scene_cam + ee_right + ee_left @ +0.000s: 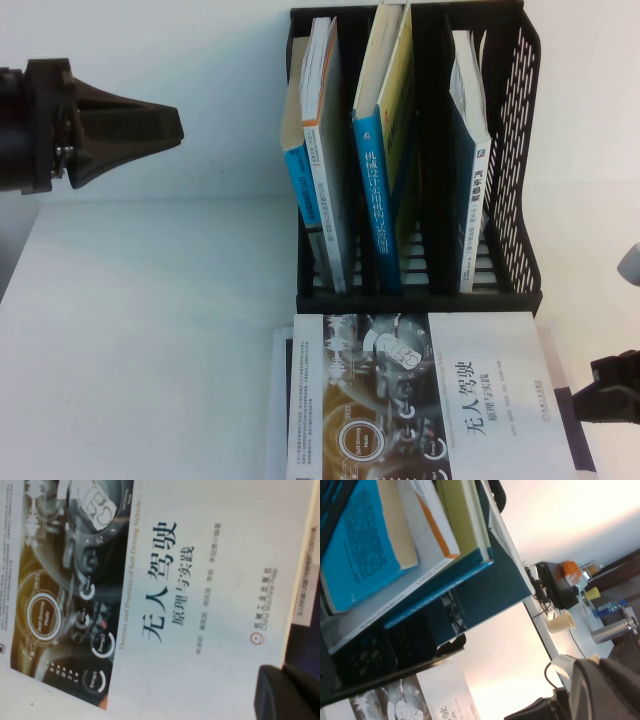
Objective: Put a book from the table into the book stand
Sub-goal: Push book with right arm
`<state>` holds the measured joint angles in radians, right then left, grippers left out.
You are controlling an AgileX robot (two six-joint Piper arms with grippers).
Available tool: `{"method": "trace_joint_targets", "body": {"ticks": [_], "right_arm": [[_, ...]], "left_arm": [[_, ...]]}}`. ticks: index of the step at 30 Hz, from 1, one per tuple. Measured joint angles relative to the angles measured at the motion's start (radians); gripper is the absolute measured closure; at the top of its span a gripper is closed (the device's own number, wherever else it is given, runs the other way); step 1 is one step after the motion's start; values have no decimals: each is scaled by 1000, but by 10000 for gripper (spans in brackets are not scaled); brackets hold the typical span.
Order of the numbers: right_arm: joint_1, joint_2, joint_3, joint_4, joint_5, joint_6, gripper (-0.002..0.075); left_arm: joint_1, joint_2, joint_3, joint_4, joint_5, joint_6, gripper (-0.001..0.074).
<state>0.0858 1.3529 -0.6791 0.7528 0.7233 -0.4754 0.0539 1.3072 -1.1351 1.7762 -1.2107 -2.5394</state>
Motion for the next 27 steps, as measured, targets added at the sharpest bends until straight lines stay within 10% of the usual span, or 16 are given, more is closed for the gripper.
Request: {"method": "trace_joint_targets", "body": {"ticks": [27], "right_arm": [[0,0,0,0,0,0,729]], "left_arm": [[0,0,-2,0,78,50,738]]}}
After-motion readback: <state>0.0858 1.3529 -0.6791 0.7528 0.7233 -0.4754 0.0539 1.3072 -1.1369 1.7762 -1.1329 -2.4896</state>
